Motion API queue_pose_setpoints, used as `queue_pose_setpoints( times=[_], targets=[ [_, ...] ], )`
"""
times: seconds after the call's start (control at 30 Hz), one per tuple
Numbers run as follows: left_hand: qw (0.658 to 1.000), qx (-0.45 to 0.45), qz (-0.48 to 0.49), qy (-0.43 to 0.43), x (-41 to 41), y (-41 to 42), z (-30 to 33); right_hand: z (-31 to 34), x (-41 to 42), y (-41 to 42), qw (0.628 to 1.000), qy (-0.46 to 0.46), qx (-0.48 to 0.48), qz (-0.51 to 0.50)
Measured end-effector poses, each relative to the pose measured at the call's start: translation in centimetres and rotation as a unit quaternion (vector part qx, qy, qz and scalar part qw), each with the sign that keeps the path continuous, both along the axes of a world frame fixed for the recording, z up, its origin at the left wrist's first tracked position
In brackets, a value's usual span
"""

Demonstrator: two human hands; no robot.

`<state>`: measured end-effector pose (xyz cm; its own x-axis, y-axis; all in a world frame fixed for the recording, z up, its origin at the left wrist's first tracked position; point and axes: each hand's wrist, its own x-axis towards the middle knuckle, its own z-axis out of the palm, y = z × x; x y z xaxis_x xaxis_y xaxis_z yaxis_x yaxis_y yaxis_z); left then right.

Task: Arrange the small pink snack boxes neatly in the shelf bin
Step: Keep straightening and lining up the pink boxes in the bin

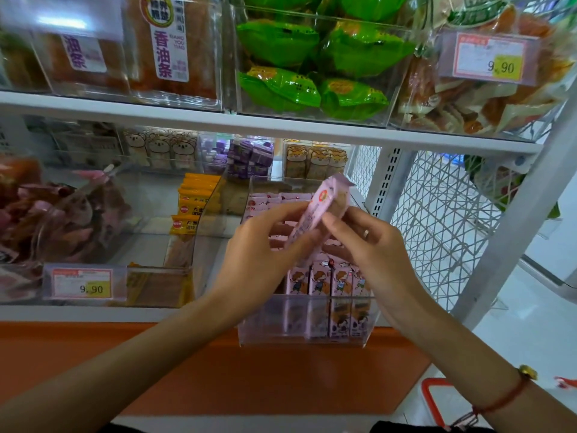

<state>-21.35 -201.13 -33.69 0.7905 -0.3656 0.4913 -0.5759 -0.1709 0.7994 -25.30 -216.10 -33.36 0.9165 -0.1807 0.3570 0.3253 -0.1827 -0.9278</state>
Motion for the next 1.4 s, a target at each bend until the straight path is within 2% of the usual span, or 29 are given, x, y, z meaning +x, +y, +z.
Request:
queue_pose_setpoints(
  times=[0.07,0.17,0.27,0.47,0.53,0.6,0.7,0.83,0.97,1.2,1.4],
  targets=[
    [0.993,-0.037,-0.048,0.096,-0.1,-0.1,0.4,0.1,0.1,-0.2,0.999,0.019,0.017,-0.019],
    [0.961,-0.069,-0.097,0.249,-0.3,-0.3,0.6,-0.1,0.3,-0.3,0.995,0.068,0.055,-0.037],
    [0.943,-0.058,-0.114,0.307,-0.1,-0.2,0.7,-0.2,0.3,-0.1,0.992,0.092,0.081,-0.039],
    [0.950,-0.045,-0.127,0.280,0.0,-0.2,0.5,-0.1,0.2,0.1,0.996,0.064,0.042,-0.049],
    [0.966,-0.051,-0.119,0.222,0.2,0.0,0.5,0.0,0.0,0.2,0.999,0.025,0.009,-0.036],
    [0.986,-0.042,-0.102,0.123,0.6,0.3,0.6,0.0,-0.3,0.2,0.999,-0.024,-0.028,-0.017],
    [0.995,-0.035,-0.089,0.007,1.0,0.6,0.8,0.0,-0.6,0.3,0.995,-0.072,-0.066,0.009],
    [0.997,-0.001,-0.050,-0.064,1.6,0.8,0.4,-0.1,-0.6,0.2,0.989,-0.101,-0.104,0.040],
    [0.997,0.002,-0.054,-0.062,1.6,0.8,0.1,-0.3,-0.5,0.1,0.987,-0.106,-0.110,0.043],
    [0.994,-0.078,-0.051,0.054,1.0,0.4,0.3,-0.9,-0.1,-0.2,0.982,-0.078,-0.175,-0.001],
    [0.980,-0.145,-0.028,0.135,1.2,0.5,0.2,-0.7,-0.2,0.2,0.987,-0.085,-0.134,0.019]
  ],
)
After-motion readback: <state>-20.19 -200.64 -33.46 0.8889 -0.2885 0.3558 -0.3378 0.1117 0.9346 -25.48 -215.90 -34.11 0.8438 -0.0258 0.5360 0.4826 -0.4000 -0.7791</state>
